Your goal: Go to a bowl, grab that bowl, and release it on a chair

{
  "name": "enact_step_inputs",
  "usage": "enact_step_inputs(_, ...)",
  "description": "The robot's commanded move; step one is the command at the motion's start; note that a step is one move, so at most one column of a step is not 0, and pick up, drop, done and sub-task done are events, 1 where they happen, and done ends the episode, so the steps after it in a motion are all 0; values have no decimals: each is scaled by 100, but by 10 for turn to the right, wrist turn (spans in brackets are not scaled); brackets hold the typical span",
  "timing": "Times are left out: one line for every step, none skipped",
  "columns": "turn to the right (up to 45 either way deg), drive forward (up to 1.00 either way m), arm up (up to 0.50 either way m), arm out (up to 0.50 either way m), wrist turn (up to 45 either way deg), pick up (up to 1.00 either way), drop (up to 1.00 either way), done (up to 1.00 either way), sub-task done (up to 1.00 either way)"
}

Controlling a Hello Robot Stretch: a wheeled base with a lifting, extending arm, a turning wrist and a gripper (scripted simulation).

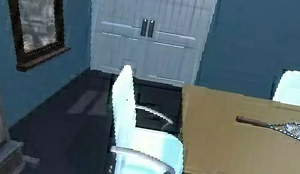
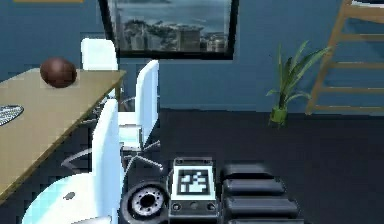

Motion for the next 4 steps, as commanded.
enact_step_inputs(450, 0, 0, 0, 0, 0, 0, 0, 0)
enact_step_inputs(60, 0, 0, 0, 0, 0, 0, 0, 0)
enact_step_inputs(-450, 0, 0, 0, 0, 0, 0, 0, 0)
enact_step_inputs(-450, 0, 0, 0, 0, 0, 0, 0, 0)
